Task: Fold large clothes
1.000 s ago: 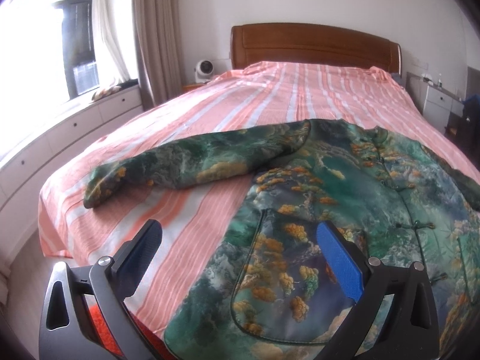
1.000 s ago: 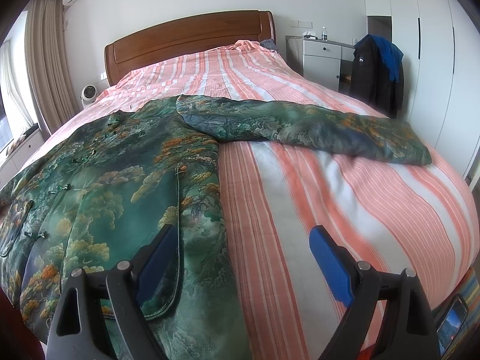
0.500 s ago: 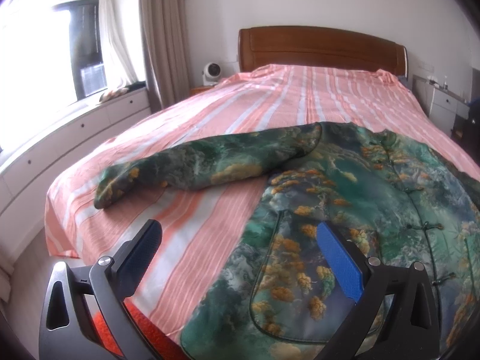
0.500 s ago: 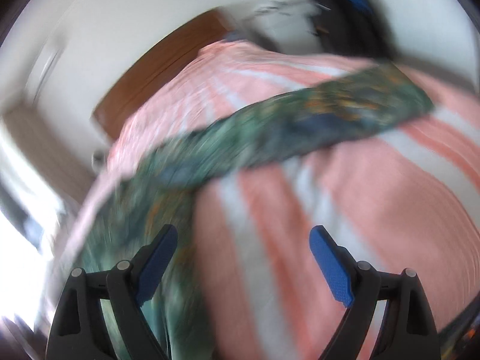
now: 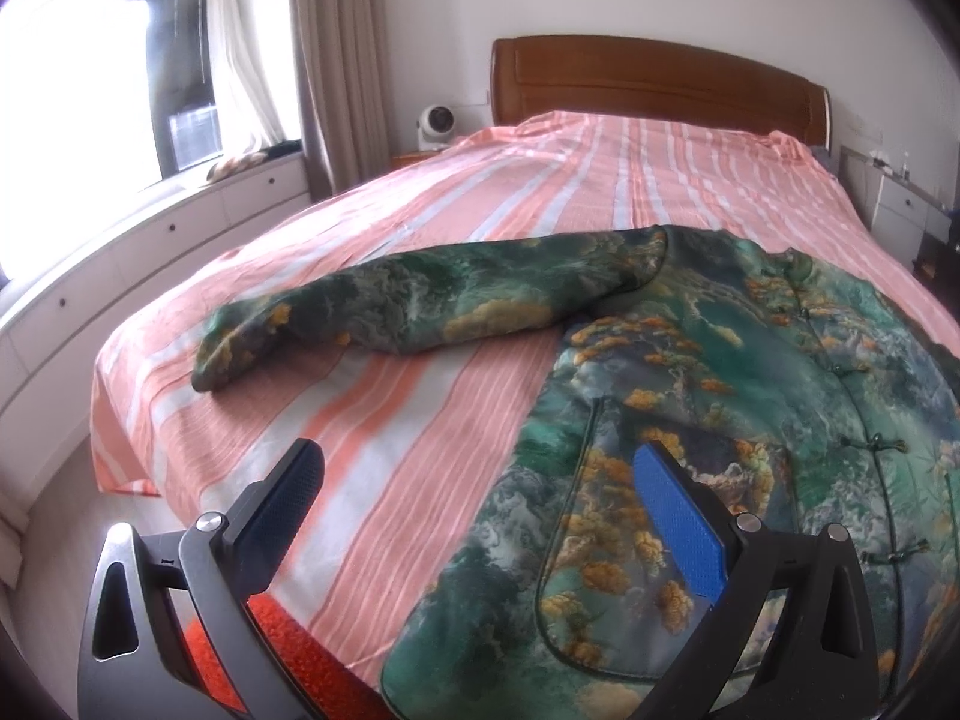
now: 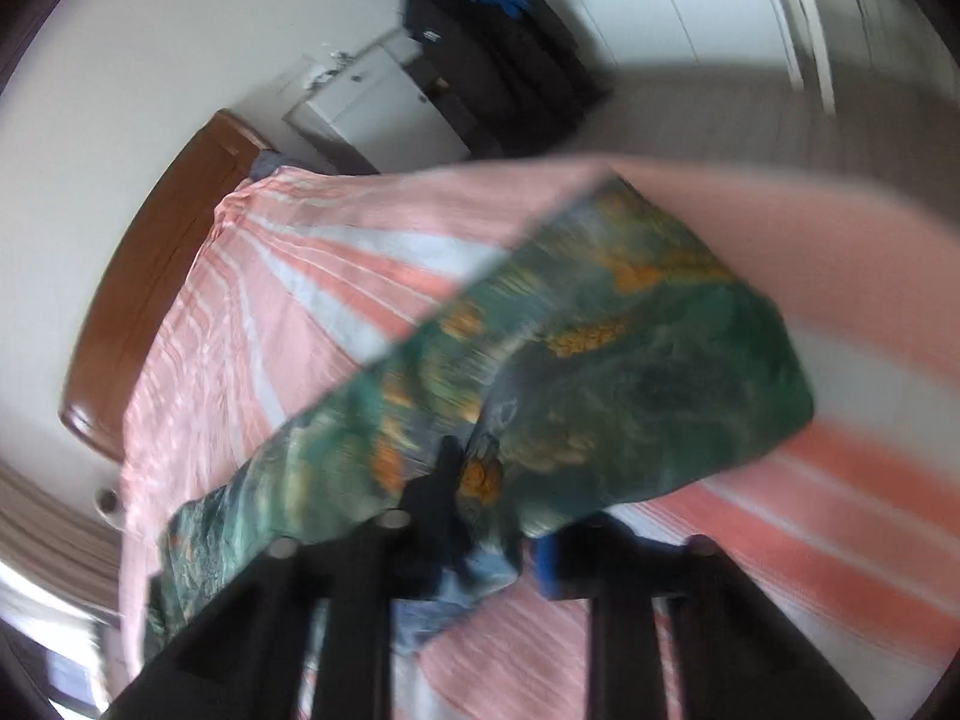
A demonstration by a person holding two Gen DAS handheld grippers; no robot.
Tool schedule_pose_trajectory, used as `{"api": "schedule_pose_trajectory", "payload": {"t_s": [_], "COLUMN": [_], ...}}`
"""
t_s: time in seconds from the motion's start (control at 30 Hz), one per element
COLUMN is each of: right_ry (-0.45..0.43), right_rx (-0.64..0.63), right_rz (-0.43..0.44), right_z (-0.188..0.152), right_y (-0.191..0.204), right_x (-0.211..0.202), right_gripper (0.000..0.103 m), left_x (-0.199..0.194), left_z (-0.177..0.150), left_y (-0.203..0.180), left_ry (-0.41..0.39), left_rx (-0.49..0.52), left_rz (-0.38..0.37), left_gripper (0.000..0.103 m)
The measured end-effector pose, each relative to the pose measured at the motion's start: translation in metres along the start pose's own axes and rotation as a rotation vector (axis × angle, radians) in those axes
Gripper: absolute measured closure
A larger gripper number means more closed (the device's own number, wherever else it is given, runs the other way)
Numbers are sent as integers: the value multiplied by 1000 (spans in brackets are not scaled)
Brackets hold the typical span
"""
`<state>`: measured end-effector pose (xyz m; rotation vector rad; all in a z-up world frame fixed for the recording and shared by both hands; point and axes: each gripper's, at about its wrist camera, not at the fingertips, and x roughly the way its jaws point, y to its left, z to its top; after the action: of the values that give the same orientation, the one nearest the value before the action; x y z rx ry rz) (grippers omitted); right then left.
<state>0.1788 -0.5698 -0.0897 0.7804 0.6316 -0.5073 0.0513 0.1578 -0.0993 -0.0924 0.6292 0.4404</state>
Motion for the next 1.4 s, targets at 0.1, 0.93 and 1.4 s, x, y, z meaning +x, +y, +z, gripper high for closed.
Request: {"api": "schedule_pose_trajectory", "payload": {"t_s": [0.1,0.93,1.4], "right_ry": [-79,338,190], "right_rx": [-223,-891,-733], "right_rz": [136,544,500], "right_z": [6,-250,-225], "right_y": [92,373,269], "right_x": [-42,-21,-95], "right_gripper": [86,16,8], "left_x": [6,28,20], "left_z": [-6,-17,-18], "left_y": [5,19,7], "left_ry": [17,86,40], "left_rx": [-27,-85,-25], "left_rz": [-15,-37,-23], "left_gripper": [0,0,0]}}
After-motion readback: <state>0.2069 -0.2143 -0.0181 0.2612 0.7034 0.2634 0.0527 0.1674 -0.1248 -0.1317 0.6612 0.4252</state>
